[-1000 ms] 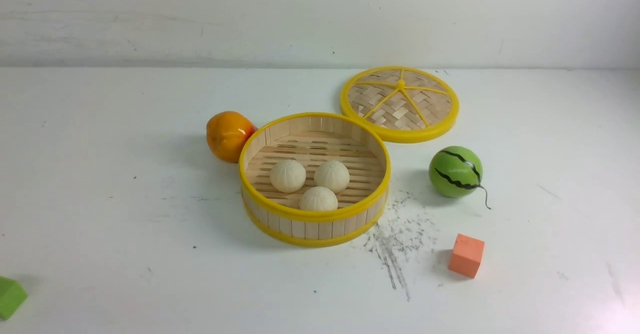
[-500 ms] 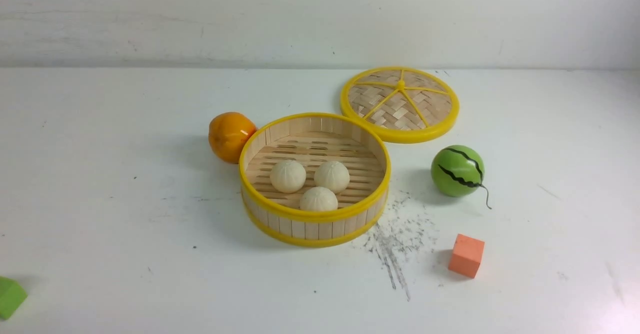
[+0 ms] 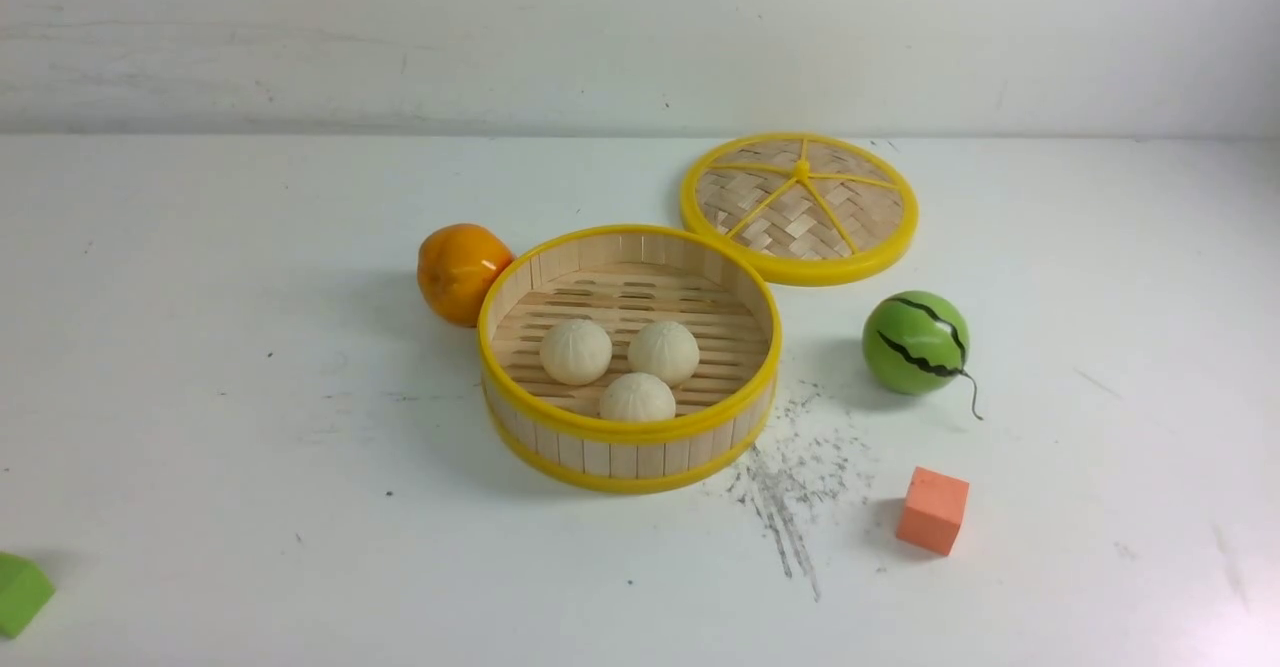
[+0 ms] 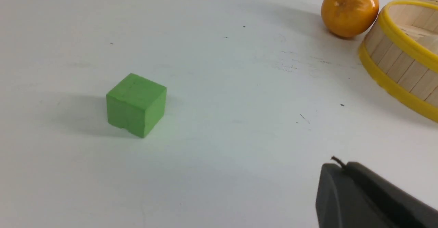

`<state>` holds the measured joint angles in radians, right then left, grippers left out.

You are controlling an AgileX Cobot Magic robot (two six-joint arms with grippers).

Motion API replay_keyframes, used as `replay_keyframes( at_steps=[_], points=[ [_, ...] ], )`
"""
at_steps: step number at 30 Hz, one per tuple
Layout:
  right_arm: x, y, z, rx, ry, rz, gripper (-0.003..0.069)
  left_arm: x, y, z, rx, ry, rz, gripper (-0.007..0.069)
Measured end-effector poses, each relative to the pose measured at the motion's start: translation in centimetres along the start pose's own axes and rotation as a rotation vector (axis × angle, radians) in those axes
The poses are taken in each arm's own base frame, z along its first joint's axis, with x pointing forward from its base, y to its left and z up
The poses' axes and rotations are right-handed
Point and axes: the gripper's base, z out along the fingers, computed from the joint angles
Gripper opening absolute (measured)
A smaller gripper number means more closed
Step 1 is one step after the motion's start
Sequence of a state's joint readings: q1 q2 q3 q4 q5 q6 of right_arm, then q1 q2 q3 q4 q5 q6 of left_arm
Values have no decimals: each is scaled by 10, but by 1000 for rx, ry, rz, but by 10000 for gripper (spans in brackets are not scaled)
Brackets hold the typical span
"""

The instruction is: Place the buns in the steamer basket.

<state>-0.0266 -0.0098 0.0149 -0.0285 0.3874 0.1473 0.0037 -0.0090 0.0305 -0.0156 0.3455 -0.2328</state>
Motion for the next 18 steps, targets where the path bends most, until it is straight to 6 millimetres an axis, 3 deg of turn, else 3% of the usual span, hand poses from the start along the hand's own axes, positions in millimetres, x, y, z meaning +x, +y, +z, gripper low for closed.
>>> replay_keyframes(
  at_steps=[18],
  points=[
    [0,0,0,0,0,0,82,1,1,0,-9,14,15,-13]
  ],
)
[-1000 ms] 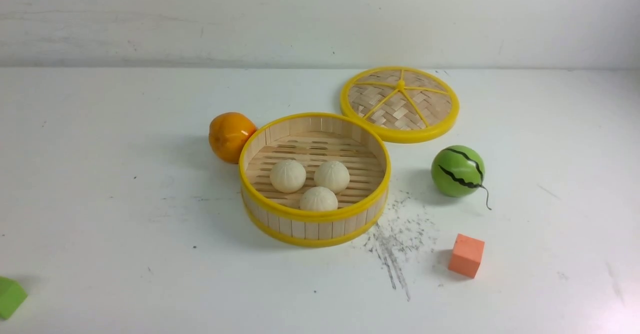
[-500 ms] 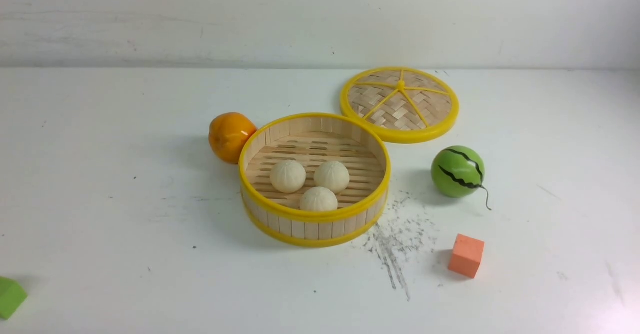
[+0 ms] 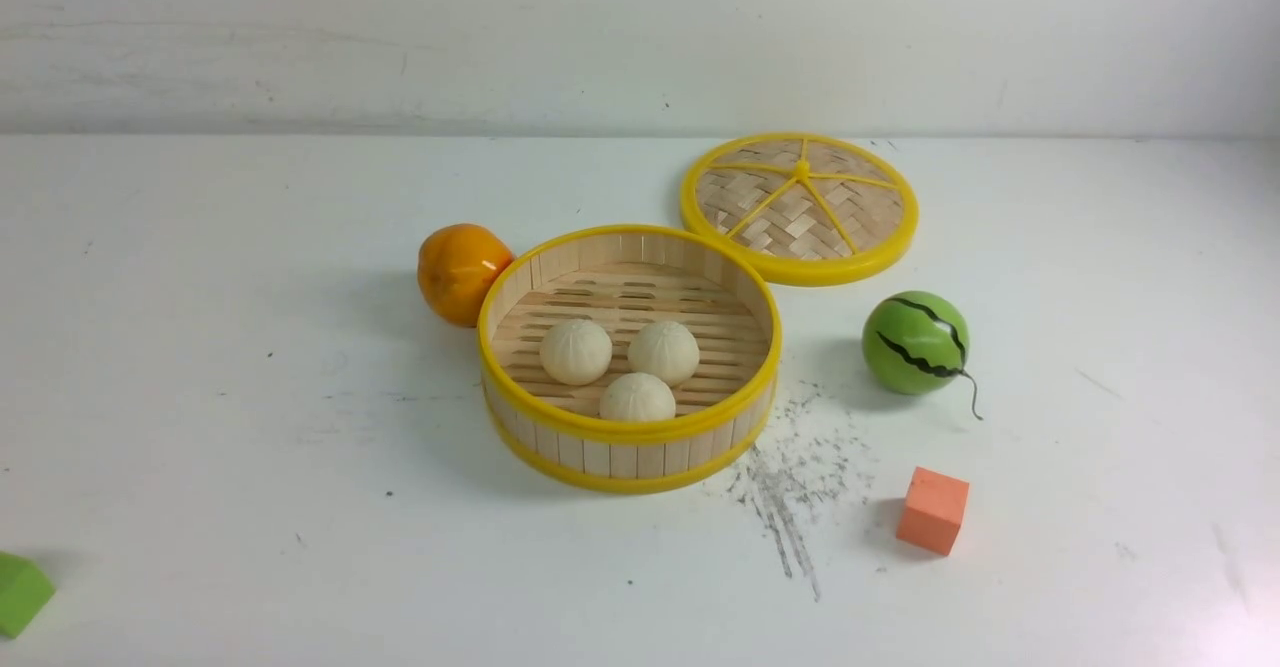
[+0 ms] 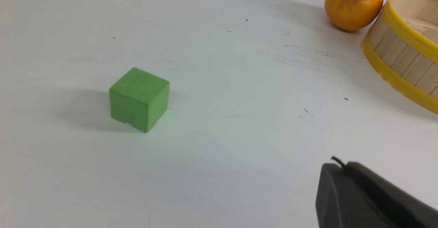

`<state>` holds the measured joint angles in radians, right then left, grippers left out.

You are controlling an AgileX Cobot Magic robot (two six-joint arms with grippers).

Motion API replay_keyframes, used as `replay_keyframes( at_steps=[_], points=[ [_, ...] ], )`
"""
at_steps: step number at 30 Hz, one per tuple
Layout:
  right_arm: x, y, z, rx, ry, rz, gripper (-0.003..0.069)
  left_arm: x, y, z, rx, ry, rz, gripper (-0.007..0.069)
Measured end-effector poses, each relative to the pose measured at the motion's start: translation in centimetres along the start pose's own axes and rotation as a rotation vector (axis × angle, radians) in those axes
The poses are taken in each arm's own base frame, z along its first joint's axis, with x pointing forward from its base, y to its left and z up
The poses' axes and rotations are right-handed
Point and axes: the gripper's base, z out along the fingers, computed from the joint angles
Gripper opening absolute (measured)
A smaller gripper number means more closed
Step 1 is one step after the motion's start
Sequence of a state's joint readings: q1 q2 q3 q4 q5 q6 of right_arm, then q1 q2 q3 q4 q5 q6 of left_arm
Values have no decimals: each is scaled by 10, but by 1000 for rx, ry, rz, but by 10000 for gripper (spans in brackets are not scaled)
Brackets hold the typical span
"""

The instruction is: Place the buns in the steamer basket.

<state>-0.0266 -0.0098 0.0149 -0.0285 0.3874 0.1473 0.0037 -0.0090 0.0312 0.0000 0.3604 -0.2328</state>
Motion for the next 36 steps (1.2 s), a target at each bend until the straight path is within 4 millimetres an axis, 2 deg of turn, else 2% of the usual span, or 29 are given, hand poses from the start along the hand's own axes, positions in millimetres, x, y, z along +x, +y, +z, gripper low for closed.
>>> replay_keyframes(
  at_steps=[8,36],
  points=[
    [0,0,0,0,0,0,94,0,2,0,-18,-4,51,-13],
    [0,0,0,0,0,0,125,0,1,0,-9,-1,24,-2]
  ],
)
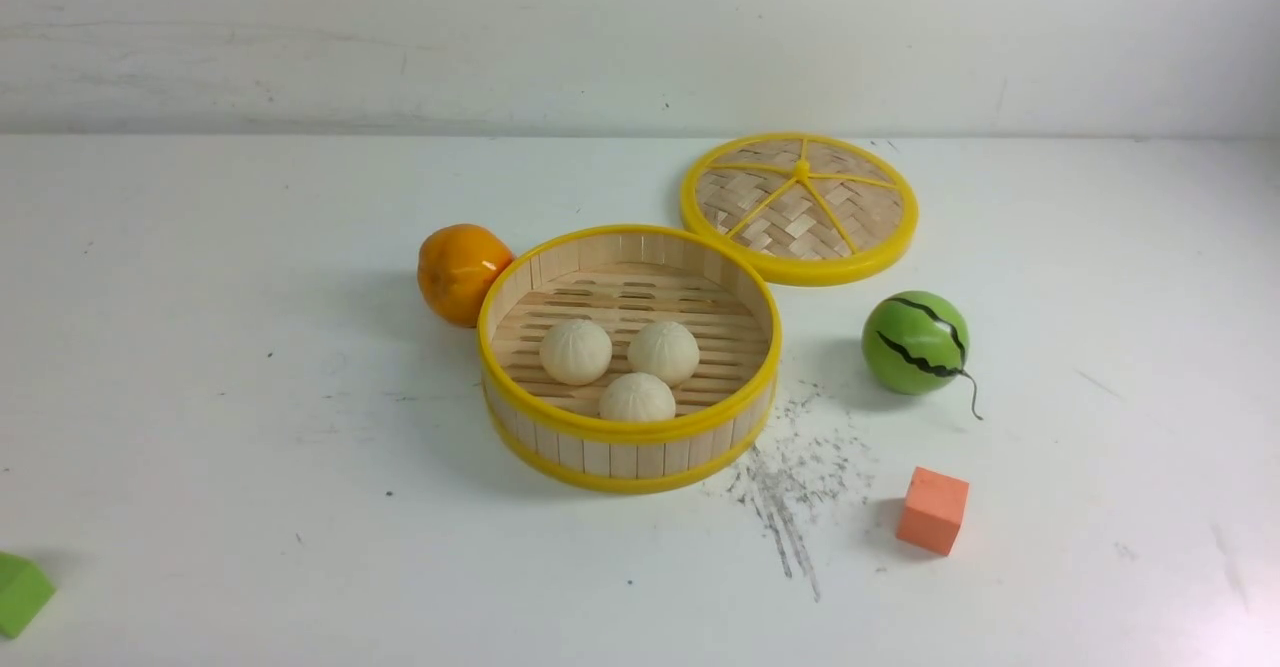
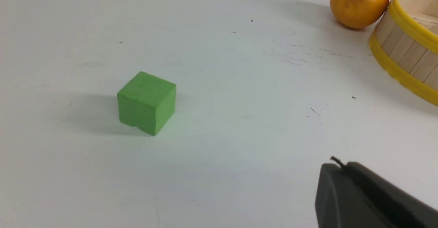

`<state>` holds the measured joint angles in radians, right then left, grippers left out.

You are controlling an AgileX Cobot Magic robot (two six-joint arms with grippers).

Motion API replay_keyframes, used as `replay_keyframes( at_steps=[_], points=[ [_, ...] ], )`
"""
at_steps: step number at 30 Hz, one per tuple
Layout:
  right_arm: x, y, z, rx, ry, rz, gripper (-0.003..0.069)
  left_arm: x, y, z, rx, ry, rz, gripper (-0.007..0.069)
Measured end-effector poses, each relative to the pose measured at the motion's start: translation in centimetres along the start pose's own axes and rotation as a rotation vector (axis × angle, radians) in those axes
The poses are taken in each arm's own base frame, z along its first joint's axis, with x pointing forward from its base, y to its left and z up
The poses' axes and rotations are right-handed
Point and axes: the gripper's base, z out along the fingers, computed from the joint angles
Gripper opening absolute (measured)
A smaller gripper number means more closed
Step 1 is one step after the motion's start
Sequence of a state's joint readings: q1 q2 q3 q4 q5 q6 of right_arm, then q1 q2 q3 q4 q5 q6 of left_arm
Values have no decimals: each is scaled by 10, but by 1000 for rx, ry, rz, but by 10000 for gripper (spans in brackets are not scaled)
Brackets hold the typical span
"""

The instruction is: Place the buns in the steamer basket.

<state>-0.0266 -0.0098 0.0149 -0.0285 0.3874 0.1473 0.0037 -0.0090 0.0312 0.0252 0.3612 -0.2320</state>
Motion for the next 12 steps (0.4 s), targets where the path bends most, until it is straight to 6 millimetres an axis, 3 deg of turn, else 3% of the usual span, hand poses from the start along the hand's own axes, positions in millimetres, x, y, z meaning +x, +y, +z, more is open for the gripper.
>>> replay_keyframes(
  at_steps=[12],
  points=[
    [0,0,0,0,0,0,136,0,0,0,0,0,0,10]
  ],
)
